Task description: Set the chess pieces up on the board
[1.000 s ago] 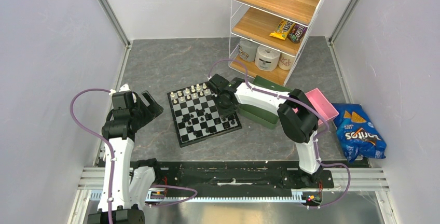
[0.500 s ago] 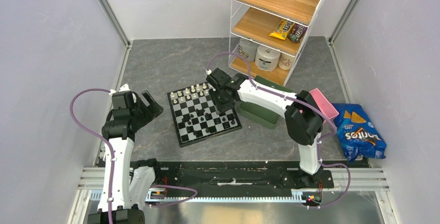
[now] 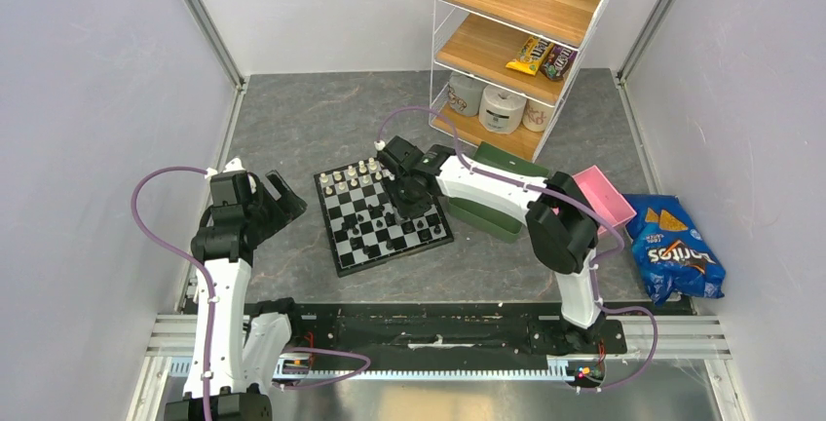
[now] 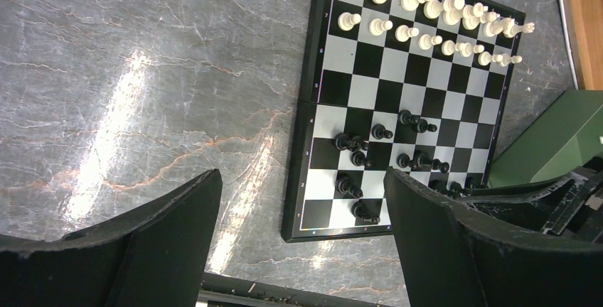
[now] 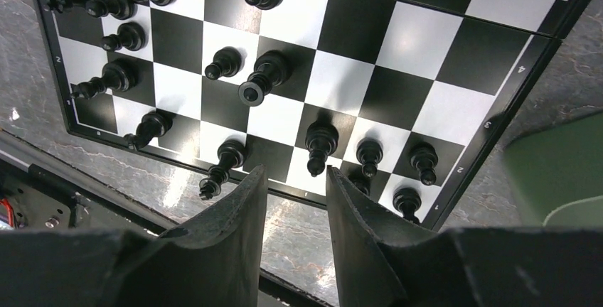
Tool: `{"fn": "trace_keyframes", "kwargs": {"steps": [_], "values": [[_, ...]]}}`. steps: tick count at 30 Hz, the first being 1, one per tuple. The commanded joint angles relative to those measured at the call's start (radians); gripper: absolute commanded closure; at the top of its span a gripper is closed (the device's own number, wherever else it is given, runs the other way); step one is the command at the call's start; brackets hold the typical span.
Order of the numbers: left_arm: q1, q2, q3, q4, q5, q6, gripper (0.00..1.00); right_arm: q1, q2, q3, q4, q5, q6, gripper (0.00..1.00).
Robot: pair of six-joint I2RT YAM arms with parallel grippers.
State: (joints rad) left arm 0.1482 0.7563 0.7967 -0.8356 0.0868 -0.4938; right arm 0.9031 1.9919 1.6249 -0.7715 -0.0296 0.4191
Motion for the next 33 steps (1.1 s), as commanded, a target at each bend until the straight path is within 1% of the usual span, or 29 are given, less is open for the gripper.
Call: {"fn": "trace_keyframes", "kwargs": {"steps": [1,7,10,17,21,28,33], "values": [[-0.002,-0.009,-0.002,0.030,0.005,-0.019,0.09,0.003,0.030,0.047,0.007,-0.004,0.007,0.58],[-0.001,-0.006,-0.002,0.030,0.006,-0.019,0.09,0.005,0.045,0.051,-0.008,0.020,0.004,0.58],[-0.001,-0.005,-0.002,0.030,0.005,-0.020,0.09,0.005,0.049,0.051,-0.008,0.016,0.004,0.61],[-0.001,-0.004,-0.002,0.030,0.007,-0.019,0.09,0.007,0.049,0.045,-0.011,0.013,0.003,0.70],[-0.001,-0.006,-0.002,0.030,0.006,-0.019,0.09,0.010,0.049,0.041,-0.015,0.014,0.002,0.71],[-0.001,-0.004,-0.002,0.030,0.007,-0.019,0.09,0.023,0.044,0.034,-0.023,0.017,0.001,0.83],[-0.001,-0.003,-0.001,0.030,0.008,-0.020,0.09,0.033,0.033,0.025,-0.027,0.023,0.007,0.87]]}}
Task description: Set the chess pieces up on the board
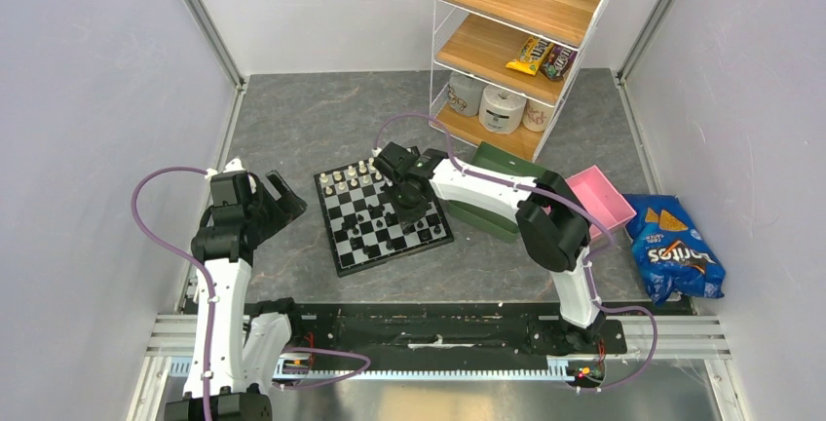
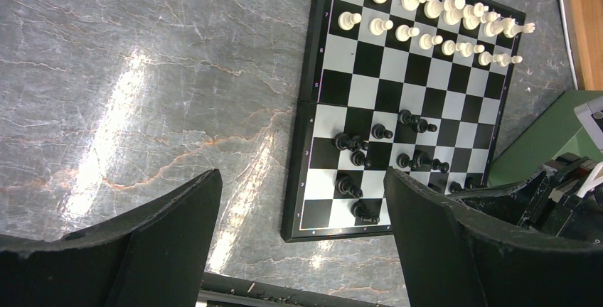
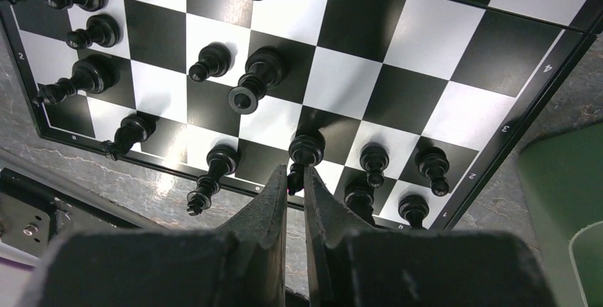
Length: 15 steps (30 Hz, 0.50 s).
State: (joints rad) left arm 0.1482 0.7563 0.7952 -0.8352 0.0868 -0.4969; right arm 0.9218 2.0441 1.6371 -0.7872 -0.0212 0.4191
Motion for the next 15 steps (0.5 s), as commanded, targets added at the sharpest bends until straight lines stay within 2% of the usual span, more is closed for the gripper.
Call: {"fn": "trace_keyframes", "kwargs": {"steps": [1,15], "values": [[-0.001,-0.004,0.000,0.029,0.008,-0.016,0.09,0.015,-0.024,0.008,-0.012,0.015,0.008,0.87],[-0.001,-0.003,-0.001,0.030,0.010,-0.017,0.09,0.020,-0.102,-0.092,-0.012,0.015,0.026,0.88]]}}
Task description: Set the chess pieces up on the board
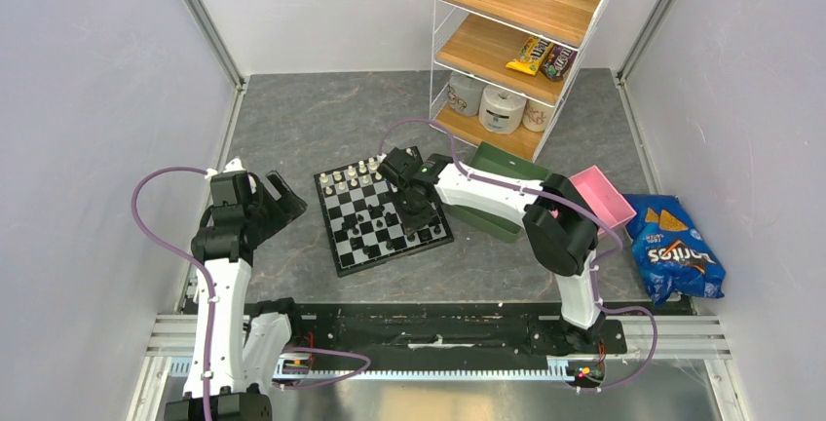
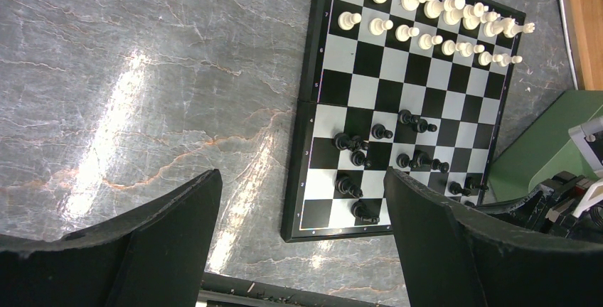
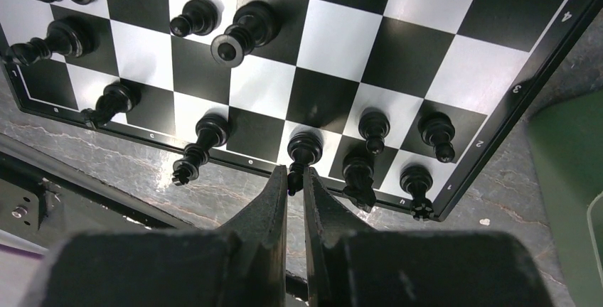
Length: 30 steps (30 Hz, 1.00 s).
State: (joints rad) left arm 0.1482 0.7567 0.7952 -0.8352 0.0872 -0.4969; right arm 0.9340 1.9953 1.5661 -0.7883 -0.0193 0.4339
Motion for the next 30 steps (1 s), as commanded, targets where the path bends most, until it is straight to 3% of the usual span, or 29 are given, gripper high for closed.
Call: {"fn": "trace_keyframes", "kwargs": {"steps": [1,21,30], "values": [[-0.001,-0.005,0.000,0.030,0.009,-0.017,0.09,0.007,-0.054,-0.024,-0.009,0.013,0.013,0.88],[-0.001,-0.004,-0.001,0.030,0.008,-0.016,0.09,0.008,-0.061,-0.041,0.004,0.002,0.011,0.83],[-0.002,-0.004,-0.001,0.030,0.011,-0.017,0.09,0.008,-0.073,-0.001,-0.006,0.013,0.003,0.67]]}}
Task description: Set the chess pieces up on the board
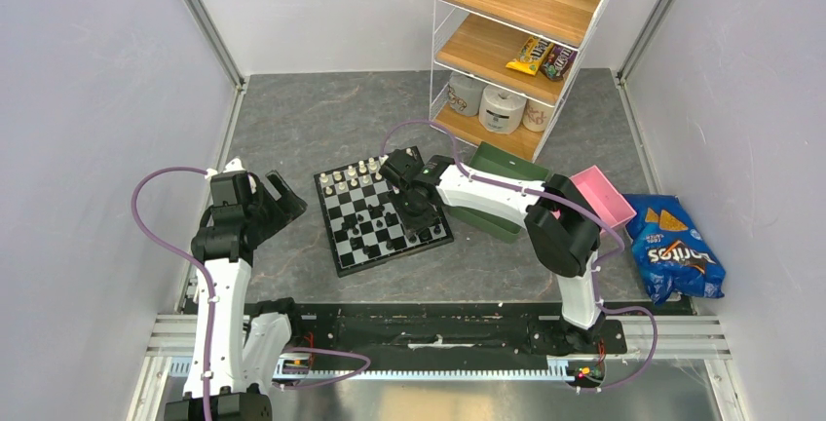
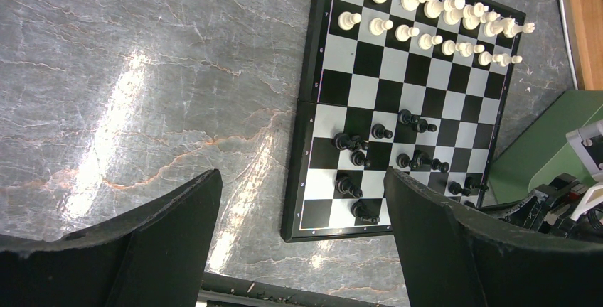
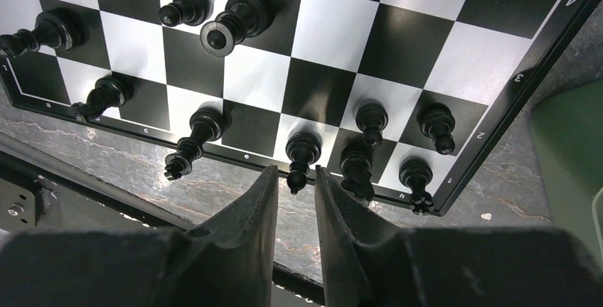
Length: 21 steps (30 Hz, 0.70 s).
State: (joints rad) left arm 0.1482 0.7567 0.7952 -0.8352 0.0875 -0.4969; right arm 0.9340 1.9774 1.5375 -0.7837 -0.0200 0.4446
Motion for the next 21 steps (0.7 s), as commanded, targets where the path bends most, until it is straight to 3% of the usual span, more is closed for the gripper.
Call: {"fn": "trace_keyframes", "kwargs": {"steps": [1,11,21], "values": [[-0.002,-0.004,-0.001,0.030,0.011,-0.017,0.09,0.008,-0.059,0.038,-0.011,0.014,-0.010,0.66],[-0.001,-0.007,-0.001,0.031,0.007,-0.016,0.09,0.006,-0.016,0.182,-0.025,0.047,-0.038,0.59],[-0.002,-0.008,-0.001,0.029,0.009,-0.017,0.09,0.006,0.141,0.406,-0.056,0.050,-0.075,0.56]]}}
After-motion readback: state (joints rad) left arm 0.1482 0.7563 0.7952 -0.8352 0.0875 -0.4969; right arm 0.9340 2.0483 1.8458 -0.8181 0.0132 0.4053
